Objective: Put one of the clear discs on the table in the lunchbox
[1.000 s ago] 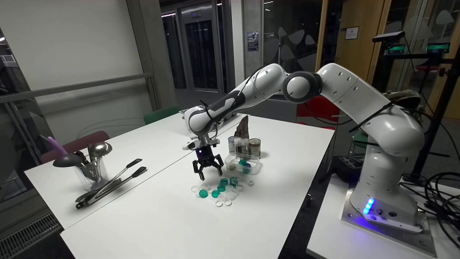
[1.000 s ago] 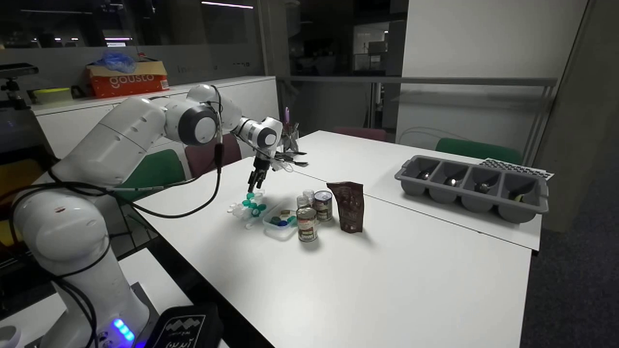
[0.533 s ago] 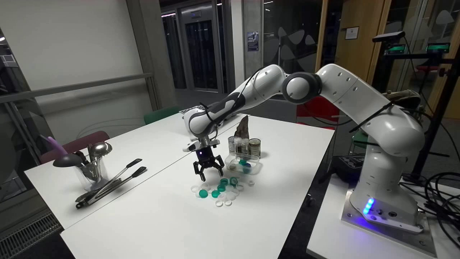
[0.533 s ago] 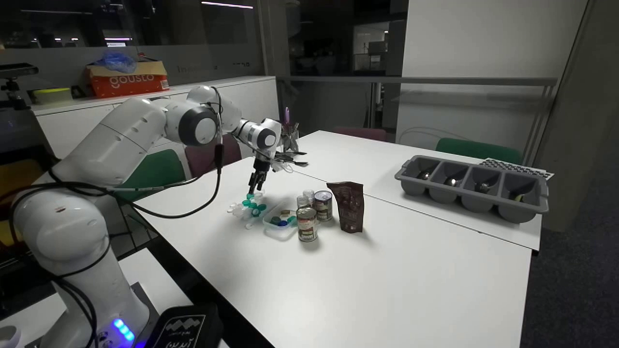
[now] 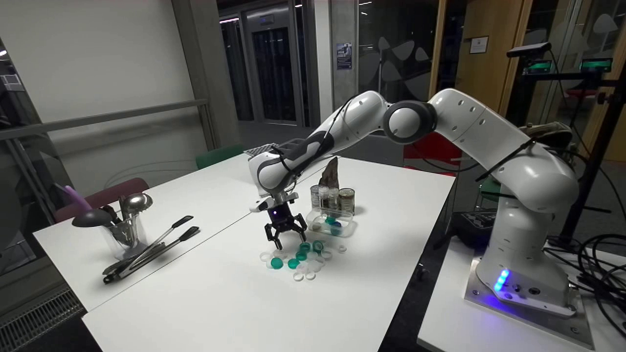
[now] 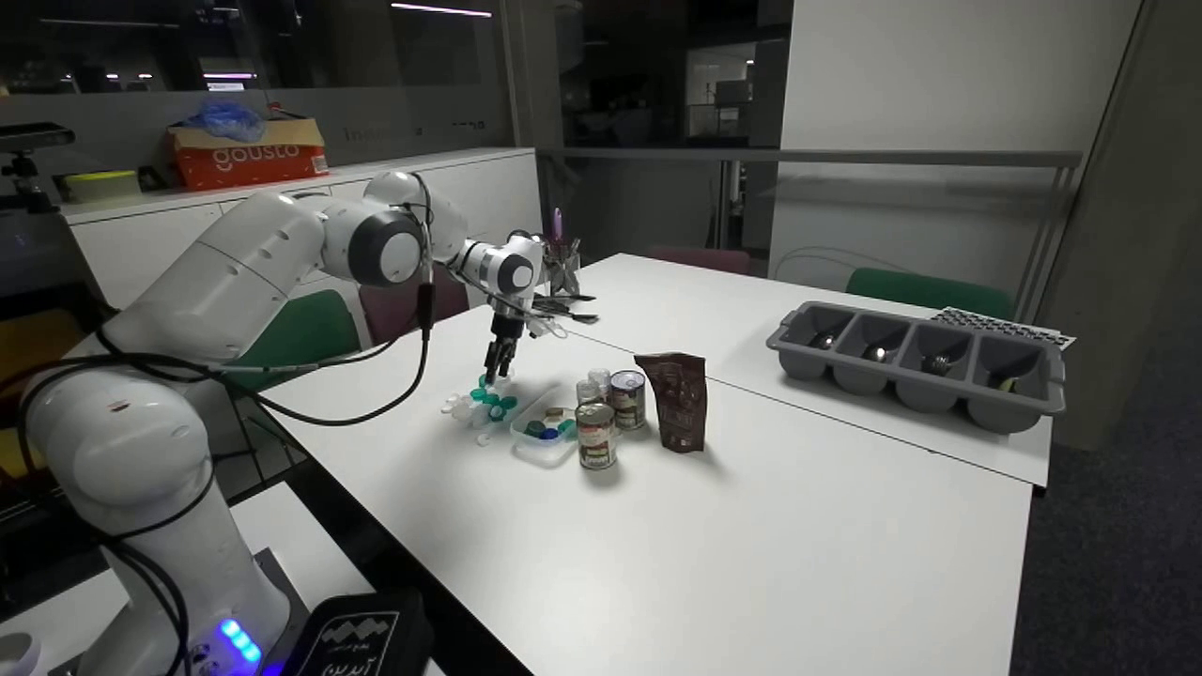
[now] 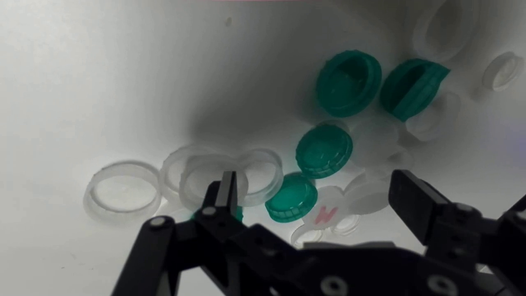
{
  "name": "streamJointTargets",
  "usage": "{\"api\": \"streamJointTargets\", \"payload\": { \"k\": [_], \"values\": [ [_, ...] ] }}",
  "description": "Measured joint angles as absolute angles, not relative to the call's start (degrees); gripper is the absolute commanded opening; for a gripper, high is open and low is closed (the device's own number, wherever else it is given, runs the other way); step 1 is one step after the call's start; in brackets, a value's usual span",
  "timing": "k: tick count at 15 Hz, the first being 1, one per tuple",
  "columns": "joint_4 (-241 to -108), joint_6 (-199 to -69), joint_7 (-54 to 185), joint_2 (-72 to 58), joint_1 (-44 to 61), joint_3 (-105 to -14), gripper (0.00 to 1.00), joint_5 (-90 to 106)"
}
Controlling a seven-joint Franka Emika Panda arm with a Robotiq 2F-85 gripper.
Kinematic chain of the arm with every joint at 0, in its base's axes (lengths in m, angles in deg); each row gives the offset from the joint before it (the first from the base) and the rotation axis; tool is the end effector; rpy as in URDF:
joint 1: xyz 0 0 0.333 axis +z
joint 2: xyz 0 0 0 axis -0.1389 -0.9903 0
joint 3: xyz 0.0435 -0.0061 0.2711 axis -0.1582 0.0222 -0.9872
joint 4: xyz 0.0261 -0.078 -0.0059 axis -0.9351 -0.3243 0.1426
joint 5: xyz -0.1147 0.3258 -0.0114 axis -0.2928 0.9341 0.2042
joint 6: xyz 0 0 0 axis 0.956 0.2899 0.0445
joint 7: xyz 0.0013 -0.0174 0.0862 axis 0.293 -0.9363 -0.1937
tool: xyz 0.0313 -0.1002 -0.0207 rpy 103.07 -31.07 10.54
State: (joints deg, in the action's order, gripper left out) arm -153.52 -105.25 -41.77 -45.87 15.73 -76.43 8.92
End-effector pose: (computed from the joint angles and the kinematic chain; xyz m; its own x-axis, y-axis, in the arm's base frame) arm 0.6085 0.1972 0.1700 -0.4700 0.8529 0.2272 0.8046 0.5198 -0.2869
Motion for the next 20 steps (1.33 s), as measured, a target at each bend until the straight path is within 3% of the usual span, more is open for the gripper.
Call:
{"api": "streamJointTargets", "payload": {
  "k": [10,11,13,20],
  "values": [
    [-153.25,-106.47,-49.23,-47.44,15.85,-76.43,0.97,8.45],
    [-153.10,-106.61,-49.94,-47.65,15.84,-76.43,0.73,8.45],
    [-152.85,-106.89,-51.08,-47.80,15.83,-76.43,0.72,8.45],
    [-152.78,-108.26,-53.28,-48.24,15.82,-76.43,0.19,8.45]
  ]
}}
